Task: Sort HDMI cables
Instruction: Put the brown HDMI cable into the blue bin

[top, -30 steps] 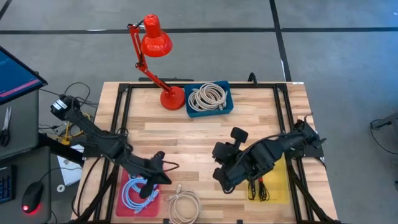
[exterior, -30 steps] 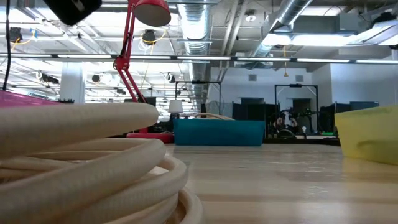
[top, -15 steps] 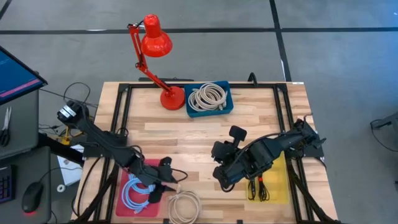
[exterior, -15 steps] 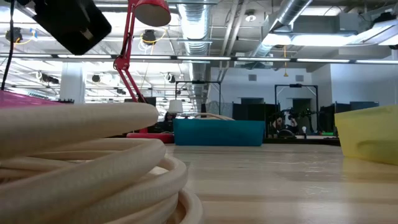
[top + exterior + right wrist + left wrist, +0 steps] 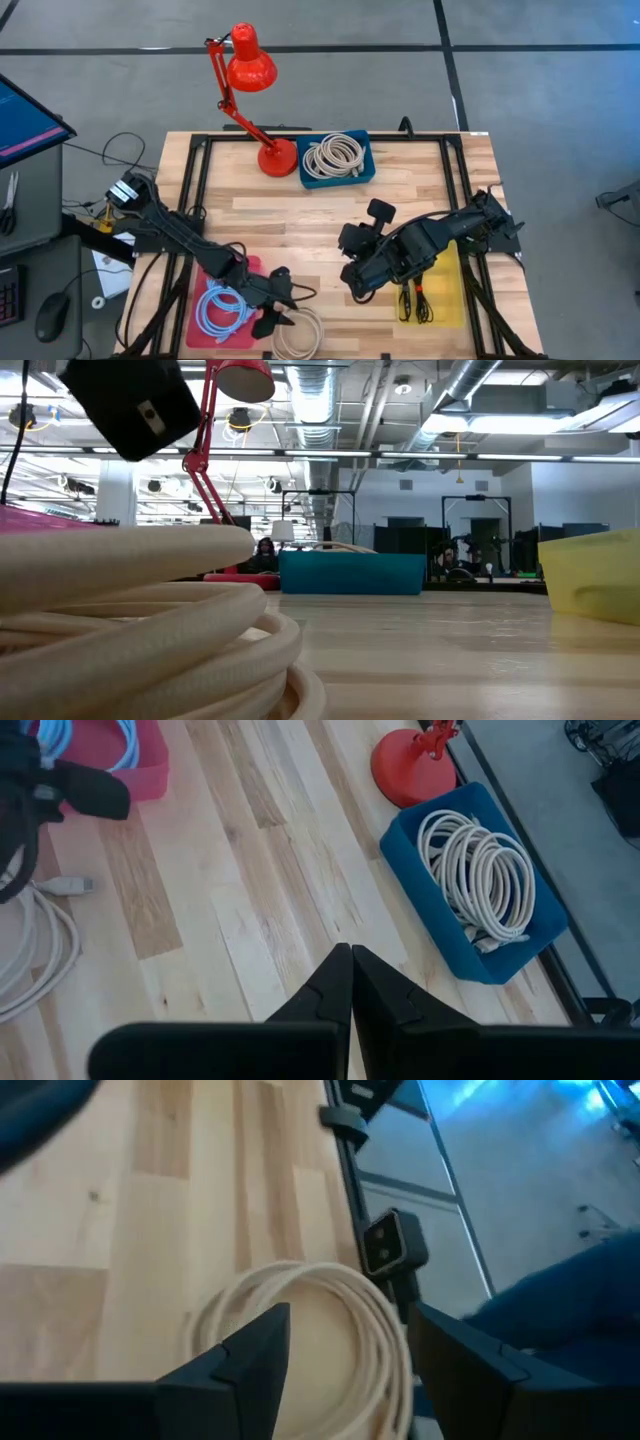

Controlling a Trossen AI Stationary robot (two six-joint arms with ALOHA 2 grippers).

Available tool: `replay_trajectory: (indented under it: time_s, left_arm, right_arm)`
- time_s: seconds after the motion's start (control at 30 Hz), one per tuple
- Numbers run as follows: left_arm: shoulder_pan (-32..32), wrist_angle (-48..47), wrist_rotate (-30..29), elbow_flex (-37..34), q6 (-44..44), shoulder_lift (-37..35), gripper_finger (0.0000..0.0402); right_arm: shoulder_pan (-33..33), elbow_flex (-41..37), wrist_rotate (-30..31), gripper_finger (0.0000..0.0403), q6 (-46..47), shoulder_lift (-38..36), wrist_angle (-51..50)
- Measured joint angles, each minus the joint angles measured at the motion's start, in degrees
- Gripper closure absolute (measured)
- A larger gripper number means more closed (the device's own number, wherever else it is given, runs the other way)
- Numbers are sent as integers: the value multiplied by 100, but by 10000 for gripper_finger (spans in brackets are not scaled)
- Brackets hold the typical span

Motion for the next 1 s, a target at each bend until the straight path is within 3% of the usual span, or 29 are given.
replay_trajectory:
  time_s: [0.17, 0.53, 0.73, 1.0]
  left_arm:
    - [45, -274, 245, 315, 32, 54, 207]
    - [-10, -687, 480, 317, -404, 54, 257]
    - [62, -1395, 104, 313, -370, 54, 272]
    - [288, -1282, -185, 302, 59, 54, 274]
  right_arm:
    - [-21, 0, -2, 403, 0, 0, 0]
    - [-22, 0, -2, 403, -286, 0, 0]
    - [-91, 0, 2, 403, -409, 0, 0]
    - [-198, 0, 6, 403, -630, 0, 0]
